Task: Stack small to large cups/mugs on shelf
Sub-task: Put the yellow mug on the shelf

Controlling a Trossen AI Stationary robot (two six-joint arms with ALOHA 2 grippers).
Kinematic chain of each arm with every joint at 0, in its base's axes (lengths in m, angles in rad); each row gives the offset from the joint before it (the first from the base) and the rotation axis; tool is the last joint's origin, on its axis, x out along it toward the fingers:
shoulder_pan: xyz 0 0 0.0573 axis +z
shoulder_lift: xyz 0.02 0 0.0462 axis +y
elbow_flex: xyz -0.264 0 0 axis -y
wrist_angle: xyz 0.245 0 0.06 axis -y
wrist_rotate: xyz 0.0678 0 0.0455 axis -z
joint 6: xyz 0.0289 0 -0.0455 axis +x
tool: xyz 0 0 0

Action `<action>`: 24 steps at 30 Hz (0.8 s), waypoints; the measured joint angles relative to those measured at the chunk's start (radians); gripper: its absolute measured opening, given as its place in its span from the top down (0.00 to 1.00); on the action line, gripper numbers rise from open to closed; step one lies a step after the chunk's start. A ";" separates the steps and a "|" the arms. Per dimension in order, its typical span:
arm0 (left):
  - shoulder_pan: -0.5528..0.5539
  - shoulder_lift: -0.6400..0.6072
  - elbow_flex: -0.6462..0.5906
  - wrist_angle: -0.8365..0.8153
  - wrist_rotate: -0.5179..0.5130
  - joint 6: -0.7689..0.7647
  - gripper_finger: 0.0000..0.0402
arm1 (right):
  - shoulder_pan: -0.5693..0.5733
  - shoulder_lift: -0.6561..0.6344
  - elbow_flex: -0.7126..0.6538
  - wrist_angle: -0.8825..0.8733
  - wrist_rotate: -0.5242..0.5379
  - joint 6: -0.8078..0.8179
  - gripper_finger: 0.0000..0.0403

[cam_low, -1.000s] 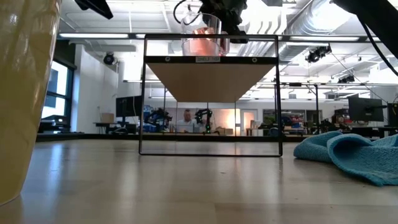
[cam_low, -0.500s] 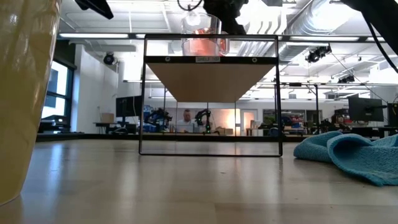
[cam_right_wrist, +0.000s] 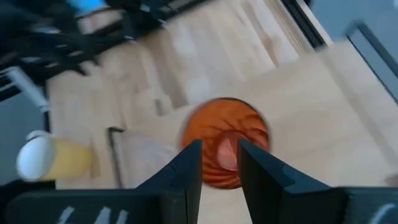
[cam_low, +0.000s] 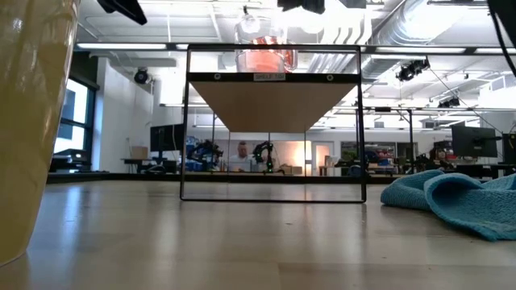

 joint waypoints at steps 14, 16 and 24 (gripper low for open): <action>0.000 0.000 0.000 0.013 0.359 0.002 0.76 | 0.336 -0.215 0.000 0.033 0.004 -0.172 0.77; 0.000 0.000 0.000 0.038 0.415 -0.001 0.76 | 0.385 -0.227 0.000 0.032 0.039 -0.166 0.77; -0.028 0.085 0.001 0.165 0.563 -0.001 0.76 | 0.539 -0.236 -0.005 -0.040 0.233 -0.098 0.77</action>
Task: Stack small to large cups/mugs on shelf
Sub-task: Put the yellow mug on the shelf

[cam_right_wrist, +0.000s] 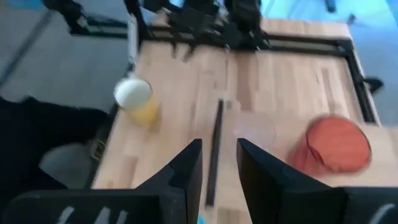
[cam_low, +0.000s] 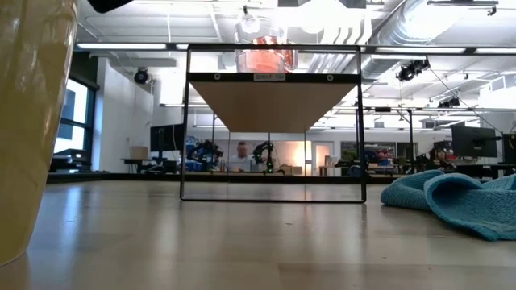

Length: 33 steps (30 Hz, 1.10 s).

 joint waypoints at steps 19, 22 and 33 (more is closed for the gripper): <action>-0.061 0.209 0.000 0.146 0.095 -0.076 0.76 | 0.310 0.002 -0.118 -0.157 0.239 0.274 0.77; -0.099 0.209 0.000 0.158 0.037 -0.100 0.76 | 0.361 0.002 -0.118 -0.156 0.283 0.293 0.77; -0.214 0.273 0.000 0.214 -0.193 -0.154 0.76 | 0.466 0.000 -0.118 -0.156 0.452 0.325 0.77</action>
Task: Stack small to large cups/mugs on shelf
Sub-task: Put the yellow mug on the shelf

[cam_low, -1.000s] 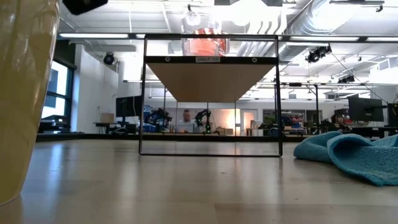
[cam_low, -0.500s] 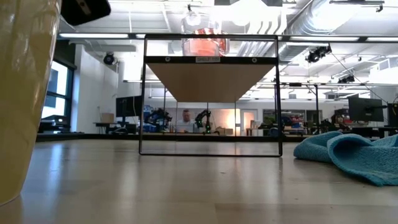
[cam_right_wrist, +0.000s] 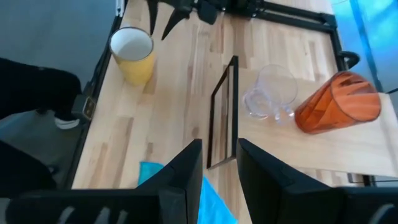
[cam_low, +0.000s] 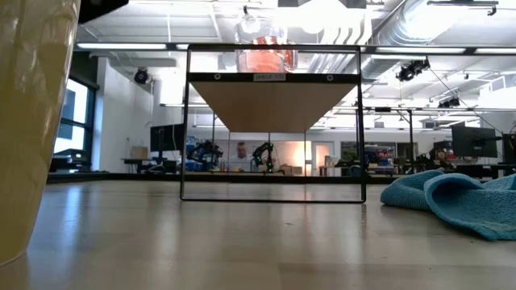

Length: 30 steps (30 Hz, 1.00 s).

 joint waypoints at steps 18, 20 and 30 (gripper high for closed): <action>-0.001 0.058 0.000 -0.002 0.035 -0.076 0.76 | 0.012 0.001 0.000 0.000 0.032 -0.013 0.77; -0.001 0.058 0.000 -0.002 0.047 -0.080 0.76 | 0.012 0.001 0.000 0.000 0.040 -0.014 0.77; -0.001 0.086 0.000 0.018 0.082 -0.096 0.76 | 0.012 0.002 0.000 0.000 0.041 -0.016 0.77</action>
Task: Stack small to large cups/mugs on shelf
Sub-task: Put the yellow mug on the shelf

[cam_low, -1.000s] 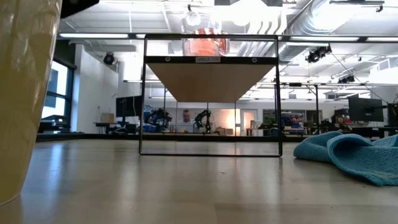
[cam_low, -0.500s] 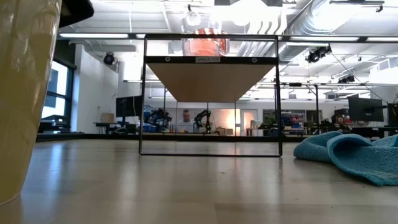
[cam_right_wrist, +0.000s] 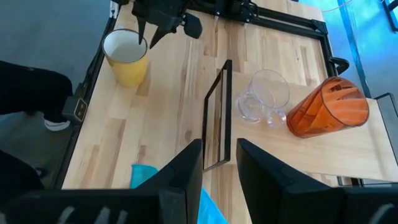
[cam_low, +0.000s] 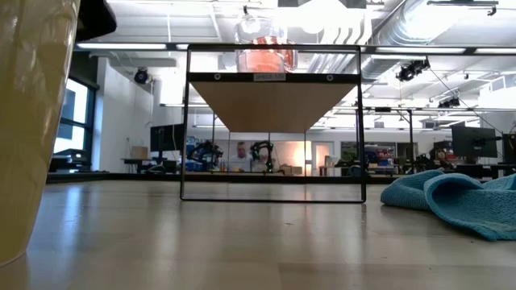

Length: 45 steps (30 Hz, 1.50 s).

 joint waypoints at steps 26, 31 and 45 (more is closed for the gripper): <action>0.000 0.041 0.002 -0.025 -0.005 -0.014 0.76 | 0.000 0.001 0.000 0.000 0.001 0.000 0.77; 0.000 0.047 0.002 -0.029 -0.017 -0.010 0.76 | 0.000 0.001 0.000 0.000 0.002 0.000 0.77; 0.000 0.048 0.010 -0.057 -0.070 0.047 0.95 | 0.000 0.001 0.001 0.000 0.006 0.000 0.77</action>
